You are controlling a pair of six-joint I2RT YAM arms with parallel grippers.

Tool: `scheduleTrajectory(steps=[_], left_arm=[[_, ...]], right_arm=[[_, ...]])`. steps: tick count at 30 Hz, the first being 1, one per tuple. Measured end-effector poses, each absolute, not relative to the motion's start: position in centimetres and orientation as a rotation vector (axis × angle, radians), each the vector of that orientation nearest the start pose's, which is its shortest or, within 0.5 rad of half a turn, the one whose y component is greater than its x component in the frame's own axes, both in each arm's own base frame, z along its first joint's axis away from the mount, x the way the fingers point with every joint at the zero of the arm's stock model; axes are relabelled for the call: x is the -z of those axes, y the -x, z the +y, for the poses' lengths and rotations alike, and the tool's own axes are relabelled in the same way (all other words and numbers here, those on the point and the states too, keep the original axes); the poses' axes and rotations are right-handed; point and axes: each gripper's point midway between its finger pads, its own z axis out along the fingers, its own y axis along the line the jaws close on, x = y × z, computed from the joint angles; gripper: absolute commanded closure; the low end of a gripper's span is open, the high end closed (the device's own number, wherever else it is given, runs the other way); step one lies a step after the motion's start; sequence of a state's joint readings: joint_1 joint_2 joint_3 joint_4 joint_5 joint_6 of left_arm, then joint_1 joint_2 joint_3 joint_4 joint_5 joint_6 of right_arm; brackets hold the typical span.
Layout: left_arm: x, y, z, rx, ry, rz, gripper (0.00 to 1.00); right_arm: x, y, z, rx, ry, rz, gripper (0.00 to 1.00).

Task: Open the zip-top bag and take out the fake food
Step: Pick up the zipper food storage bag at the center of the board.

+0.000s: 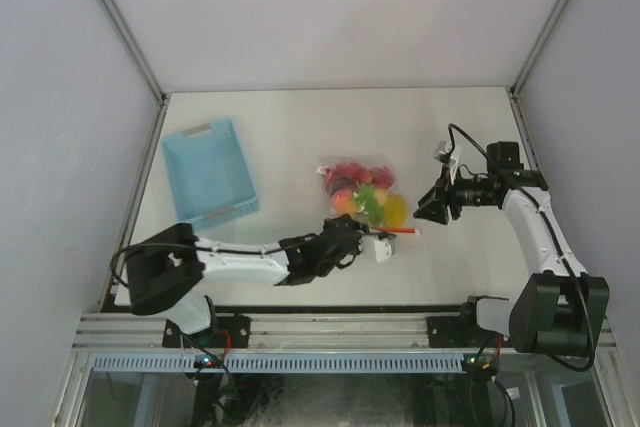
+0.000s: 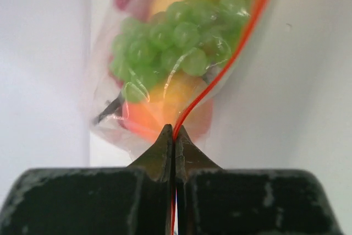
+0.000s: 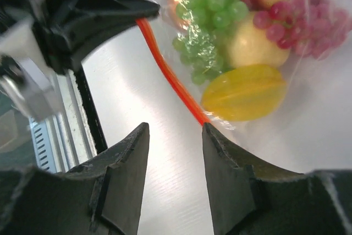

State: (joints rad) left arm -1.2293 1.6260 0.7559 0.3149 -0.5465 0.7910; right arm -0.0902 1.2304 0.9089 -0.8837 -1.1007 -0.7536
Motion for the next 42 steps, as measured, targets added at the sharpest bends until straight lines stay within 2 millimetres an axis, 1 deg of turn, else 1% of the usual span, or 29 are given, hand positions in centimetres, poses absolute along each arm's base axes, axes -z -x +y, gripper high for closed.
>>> scheduleTrajectory(steps=[2,3,5,7,8,9,11,13,16,21,24,27,29,30,31,34,39,42], left_arm=[[-11.8,-25.0,-33.4,-0.247,-1.483,1.386,1.00],[-13.2,-25.4,-33.2,-0.200,-1.444,1.405,1.00],[-16.7,-26.3,-32.5,-0.099,-1.356,1.435,1.00],[-20.3,-27.1,-31.8,0.010,-1.271,1.451,1.00],[-21.9,-27.5,-31.5,0.060,-1.236,1.455,1.00],[-23.2,-27.7,-31.2,0.109,-1.209,1.457,1.00],[-24.5,-27.6,-30.8,0.192,-1.191,1.473,1.00],[-24.5,-27.1,-30.8,0.263,-1.202,1.499,1.00],[-23.5,-26.1,-30.8,0.372,-1.230,1.555,1.00],[-22.9,-25.1,-31.0,0.504,-1.229,1.607,1.00],[-22.9,-25.0,-31.0,0.562,-1.204,1.632,1.00],[-22.8,-25.0,-30.8,0.614,-1.168,1.662,1.00],[-22.9,-25.1,-30.6,0.647,-1.131,1.680,1.00],[-22.9,-25.2,-30.4,0.661,-1.109,1.689,1.00],[-22.8,-25.3,-30.2,0.671,-1.090,1.697,1.00],[-22.3,-25.5,-29.5,0.705,-1.036,1.728,1.00],[-21.3,-26.0,-28.9,0.749,-0.954,1.773,1.00],[-20.9,-26.2,-28.6,0.768,-0.911,1.797,1.00]], right_arm=[[-17.4,-23.3,12.1,-1.027,0.964,1.945,0.55],[-18.2,-23.6,12.0,-1.008,0.982,1.920,0.52],[-19.9,-24.1,11.6,-0.969,1.021,1.860,0.43],[-22.0,-24.5,11.3,-0.925,1.076,1.764,0.34],[-22.9,-24.6,11.2,-0.904,1.107,1.712,0.30],[-23.7,-24.5,11.2,-0.886,1.137,1.662,0.28],[-24.7,-24.2,11.3,-0.857,1.197,1.568,0.28],[-25.1,-23.8,11.5,-0.849,1.236,1.507,0.28],[-25.3,-23.4,11.9,-0.862,1.258,1.447,0.28],[-25.4,-23.5,12.4,-0.908,1.247,1.380,0.28],[-24.7,-23.5,12.6,-0.957,1.233,1.362,0.28],[-23.3,-23.0,13.1,-1.039,1.204,1.383,0.26],[-22.2,-22.5,13.5,-1.088,1.197,1.402,0.14],[-21.9,-22.2,13.7,-1.108,1.197,1.410,0.04],[-21.8,-22.0,13.9,-1.123,1.200,1.417,0.01],[-21.4,-21.7,14.5,-1.144,1.235,1.438,0.00],[-20.0,-21.7,15.4,-1.134,1.284,1.513,0.00],[-19.8,-21.9,15.8,-1.118,1.298,1.545,0.00]])
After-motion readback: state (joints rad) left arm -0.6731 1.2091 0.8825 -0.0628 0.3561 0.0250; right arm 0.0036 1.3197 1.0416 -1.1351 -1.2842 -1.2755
